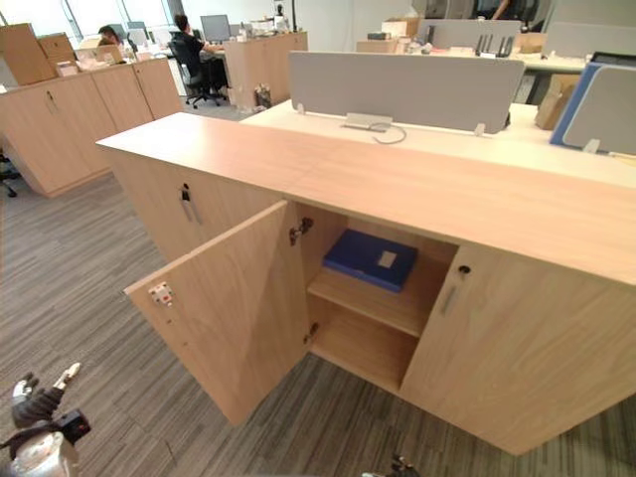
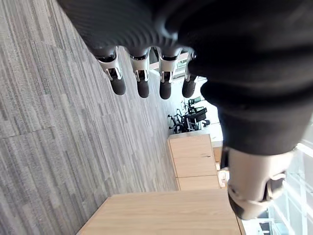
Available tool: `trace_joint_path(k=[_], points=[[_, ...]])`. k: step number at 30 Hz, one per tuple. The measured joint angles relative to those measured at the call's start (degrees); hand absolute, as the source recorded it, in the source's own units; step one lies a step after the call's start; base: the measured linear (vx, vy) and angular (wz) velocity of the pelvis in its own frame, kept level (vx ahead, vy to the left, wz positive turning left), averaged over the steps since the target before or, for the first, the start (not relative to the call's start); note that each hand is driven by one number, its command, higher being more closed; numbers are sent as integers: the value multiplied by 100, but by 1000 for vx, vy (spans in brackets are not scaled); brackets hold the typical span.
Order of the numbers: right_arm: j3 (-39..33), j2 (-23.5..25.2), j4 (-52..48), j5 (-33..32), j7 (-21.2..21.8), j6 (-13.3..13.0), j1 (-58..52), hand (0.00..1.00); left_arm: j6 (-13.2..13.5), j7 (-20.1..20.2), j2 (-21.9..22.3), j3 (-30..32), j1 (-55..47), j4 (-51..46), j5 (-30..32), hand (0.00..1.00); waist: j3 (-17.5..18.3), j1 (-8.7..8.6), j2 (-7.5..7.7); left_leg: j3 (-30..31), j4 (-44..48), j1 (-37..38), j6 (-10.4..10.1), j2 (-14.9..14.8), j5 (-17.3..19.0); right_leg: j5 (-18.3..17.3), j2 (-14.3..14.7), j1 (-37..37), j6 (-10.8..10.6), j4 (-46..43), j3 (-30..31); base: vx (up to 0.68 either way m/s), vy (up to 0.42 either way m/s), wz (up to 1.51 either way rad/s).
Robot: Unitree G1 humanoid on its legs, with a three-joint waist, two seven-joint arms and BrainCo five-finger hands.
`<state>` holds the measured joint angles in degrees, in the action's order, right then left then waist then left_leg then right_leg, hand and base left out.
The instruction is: Walk over to the cabinet, pick up the folder, carry it to the office cabinet, place the folder inside the office cabinet, then close the office cabinet door
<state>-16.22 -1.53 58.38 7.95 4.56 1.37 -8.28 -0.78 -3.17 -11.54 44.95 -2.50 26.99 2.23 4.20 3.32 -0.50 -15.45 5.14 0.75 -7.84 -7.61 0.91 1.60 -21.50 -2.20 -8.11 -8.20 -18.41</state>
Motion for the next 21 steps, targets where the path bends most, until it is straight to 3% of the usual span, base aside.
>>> trace_joint_path(k=[8,14,21], points=[[-194,-251,237,8,38,9,97,0,4,336,-799,-1122,905,1141,233,0,-51,-65,64,28,-1006,358,-59,120,-722,-121,69,4,-121,162,-5,-70,-17,1],[-397,-268,485,8,60,99,79,0,-28,726,-1395,-2151,1922,2106,131,0,-135,-150,242,-67,-1038,439,-63,113,-760,-125,89,26,-126,172,129,-46,-14,-9],[-395,-257,645,-12,89,97,76,0,-64,651,-1922,-2744,2728,2934,145,0,-100,-266,420,-358,-1011,554,-94,99,-735,-23,139,101,-131,226,362,26,-10,-20]])
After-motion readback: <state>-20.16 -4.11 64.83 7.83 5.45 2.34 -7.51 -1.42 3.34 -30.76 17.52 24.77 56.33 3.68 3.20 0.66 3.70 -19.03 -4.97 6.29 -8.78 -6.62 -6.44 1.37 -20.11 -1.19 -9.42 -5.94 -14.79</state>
